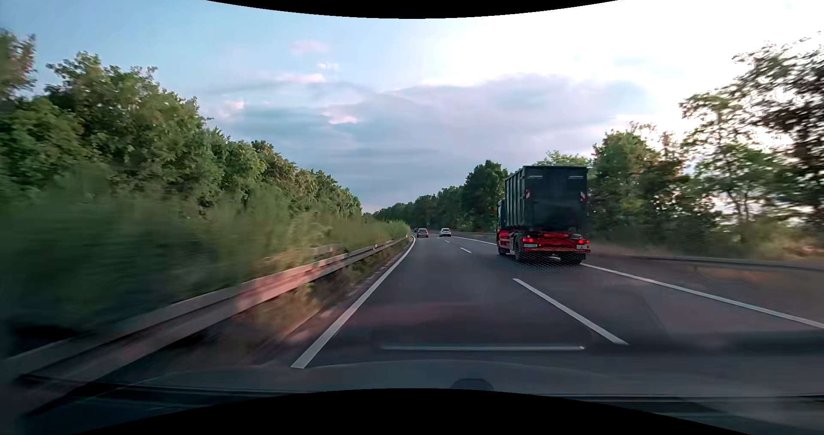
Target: Follow the waypoints while adhering to traffic rules and regulations
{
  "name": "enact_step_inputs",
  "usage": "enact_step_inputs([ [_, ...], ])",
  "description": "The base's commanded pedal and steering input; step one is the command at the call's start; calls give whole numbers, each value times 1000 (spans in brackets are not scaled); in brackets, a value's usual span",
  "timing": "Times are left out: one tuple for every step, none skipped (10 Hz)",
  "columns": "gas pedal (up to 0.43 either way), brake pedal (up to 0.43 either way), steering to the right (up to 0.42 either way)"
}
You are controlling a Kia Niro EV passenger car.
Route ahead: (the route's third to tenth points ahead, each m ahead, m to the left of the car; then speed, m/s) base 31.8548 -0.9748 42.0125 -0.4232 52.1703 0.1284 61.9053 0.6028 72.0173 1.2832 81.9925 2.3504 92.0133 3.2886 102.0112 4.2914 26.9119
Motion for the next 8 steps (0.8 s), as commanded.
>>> enact_step_inputs([
  [220,0,-9],
  [220,0,-9],
  [220,0,-9],
  [220,0,-9],
  [220,0,-9],
  [220,0,-9],
  [220,0,-9],
  [209,0,-9],
])
